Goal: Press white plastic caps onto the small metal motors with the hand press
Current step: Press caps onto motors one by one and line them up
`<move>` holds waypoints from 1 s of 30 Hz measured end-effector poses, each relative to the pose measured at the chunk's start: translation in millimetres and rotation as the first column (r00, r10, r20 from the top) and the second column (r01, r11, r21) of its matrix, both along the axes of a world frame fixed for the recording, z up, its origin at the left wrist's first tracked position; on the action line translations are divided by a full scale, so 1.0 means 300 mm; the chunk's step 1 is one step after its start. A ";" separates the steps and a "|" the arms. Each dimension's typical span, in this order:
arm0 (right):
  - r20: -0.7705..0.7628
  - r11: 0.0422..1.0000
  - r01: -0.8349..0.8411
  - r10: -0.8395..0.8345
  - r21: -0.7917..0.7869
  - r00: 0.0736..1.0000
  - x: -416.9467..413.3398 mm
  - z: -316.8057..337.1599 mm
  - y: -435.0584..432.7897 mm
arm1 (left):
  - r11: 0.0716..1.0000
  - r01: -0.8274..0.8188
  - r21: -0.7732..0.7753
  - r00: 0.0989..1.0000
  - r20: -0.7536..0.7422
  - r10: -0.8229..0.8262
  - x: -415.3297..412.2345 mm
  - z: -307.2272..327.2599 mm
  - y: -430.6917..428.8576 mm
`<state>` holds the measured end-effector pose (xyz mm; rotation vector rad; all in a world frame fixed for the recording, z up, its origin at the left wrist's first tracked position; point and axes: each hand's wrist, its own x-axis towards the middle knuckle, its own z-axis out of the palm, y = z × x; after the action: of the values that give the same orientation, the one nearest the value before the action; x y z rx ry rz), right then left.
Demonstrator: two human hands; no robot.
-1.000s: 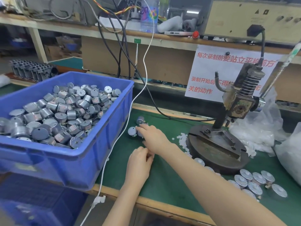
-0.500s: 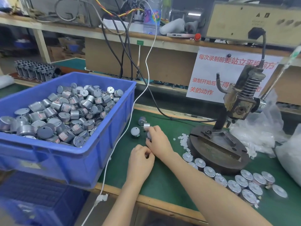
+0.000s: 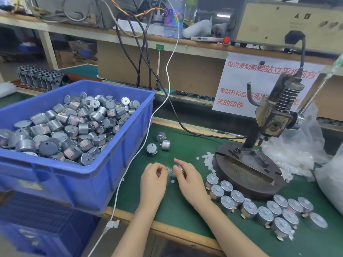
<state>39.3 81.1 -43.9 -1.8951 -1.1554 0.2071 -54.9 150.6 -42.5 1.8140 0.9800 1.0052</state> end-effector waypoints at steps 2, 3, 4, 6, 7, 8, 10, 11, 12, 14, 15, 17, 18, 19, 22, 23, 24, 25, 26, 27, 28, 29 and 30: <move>0.072 0.995 -0.048 0.055 -0.091 0.996 0.002 -0.005 0.004 | 1.000 0.004 0.003 1.000 -0.013 -0.004 -0.002 -0.002 0.000; 0.078 0.991 -0.056 0.066 -0.120 0.995 0.007 -0.007 0.003 | 1.000 0.007 0.005 1.000 -0.016 -0.007 -0.003 -0.002 -0.002; 0.083 0.988 -0.059 0.071 -0.140 0.994 0.012 -0.008 0.003 | 1.000 0.010 0.007 1.000 -0.017 -0.010 -0.004 -0.002 -0.003; 0.094 0.984 -0.064 0.081 -0.168 0.992 0.017 -0.008 0.001 | 1.000 0.012 0.010 1.000 -0.016 -0.012 -0.005 -0.001 -0.004; 0.103 0.981 -0.073 0.092 -0.178 0.990 0.015 -0.008 -0.001 | 1.000 0.012 0.014 1.000 -0.018 -0.012 -0.005 -0.001 -0.004; 0.113 0.980 -0.082 0.104 -0.183 0.988 0.012 -0.009 -0.002 | 1.000 0.012 0.019 1.000 -0.021 -0.011 -0.005 -0.002 -0.003; 0.126 0.979 -0.095 0.119 -0.181 0.985 0.009 -0.012 -0.004 | 0.999 0.011 0.030 1.000 -0.027 -0.010 -0.004 -0.005 -0.002; 0.131 0.980 -0.097 0.121 -0.175 0.984 0.009 -0.013 -0.004 | 0.999 0.009 0.034 1.000 -0.027 -0.009 -0.004 -0.005 -0.002; 0.134 0.981 -0.097 0.120 -0.169 0.984 0.010 -0.013 -0.004 | 0.999 0.009 0.035 1.000 -0.026 -0.008 -0.004 -0.004 -0.003; 0.137 0.982 -0.098 0.121 -0.164 0.983 0.010 -0.009 -0.006 | 0.999 0.010 0.035 1.000 -0.028 -0.009 -0.004 -0.002 -0.004; 0.143 0.981 -0.100 0.124 -0.167 0.982 0.008 -0.007 -0.008 | 0.999 0.011 0.035 1.000 -0.029 -0.010 -0.005 -0.001 -0.005; 0.188 0.977 -0.104 0.139 -0.183 0.972 0.002 -0.004 -0.012 | 0.999 0.013 0.038 0.999 -0.031 -0.011 -0.004 -0.002 -0.005; 0.226 0.975 -0.107 0.150 -0.193 0.962 -0.003 -0.003 -0.013 | 0.999 0.014 0.039 0.999 -0.030 -0.012 -0.004 -0.002 -0.004; 0.265 0.973 -0.108 0.161 -0.203 0.951 -0.008 -0.003 -0.014 | 0.999 0.015 0.039 0.999 -0.029 -0.014 -0.004 -0.003 -0.003; 0.341 0.965 -0.098 0.180 -0.245 0.923 -0.015 -0.006 -0.011 | 0.999 0.013 0.038 0.999 -0.033 -0.012 -0.007 -0.005 -0.006; 0.350 0.963 -0.090 0.179 -0.255 0.920 -0.014 -0.008 -0.010 | 0.999 0.011 0.038 0.999 -0.035 -0.009 -0.010 -0.007 -0.008; 0.356 0.962 -0.083 0.176 -0.261 0.918 -0.012 -0.010 -0.008 | 0.999 0.009 0.036 0.999 -0.034 -0.008 -0.013 -0.009 -0.010; 0.364 0.961 -0.076 0.173 -0.267 0.915 -0.010 -0.013 -0.007 | 0.999 0.008 0.034 0.999 -0.033 -0.007 -0.017 -0.010 -0.011; 0.374 0.959 -0.071 0.174 -0.275 0.911 -0.010 -0.015 -0.006 | 1.000 0.008 0.029 0.999 -0.033 -0.007 -0.020 -0.009 -0.012; 0.384 0.956 -0.065 0.176 -0.285 0.907 -0.011 -0.017 -0.006 | 1.000 0.009 0.025 0.999 -0.038 -0.008 -0.022 -0.008 -0.013; 0.387 0.954 -0.061 0.176 -0.293 0.905 -0.014 -0.019 -0.005 | 1.000 0.009 0.021 0.999 -0.047 -0.008 -0.022 -0.007 -0.013; 0.383 0.953 -0.057 0.174 -0.298 0.907 -0.016 -0.022 -0.006 | 1.000 0.010 0.017 0.999 -0.053 -0.009 -0.022 -0.007 -0.013; 0.380 0.952 -0.053 0.171 -0.300 0.909 -0.017 -0.026 -0.006 | 1.000 0.012 0.014 0.999 -0.053 -0.012 -0.021 -0.007 -0.014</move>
<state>34.2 79.2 -51.8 -2.1914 -1.5860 0.0445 -61.2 146.5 -44.5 1.8649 0.9949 0.9634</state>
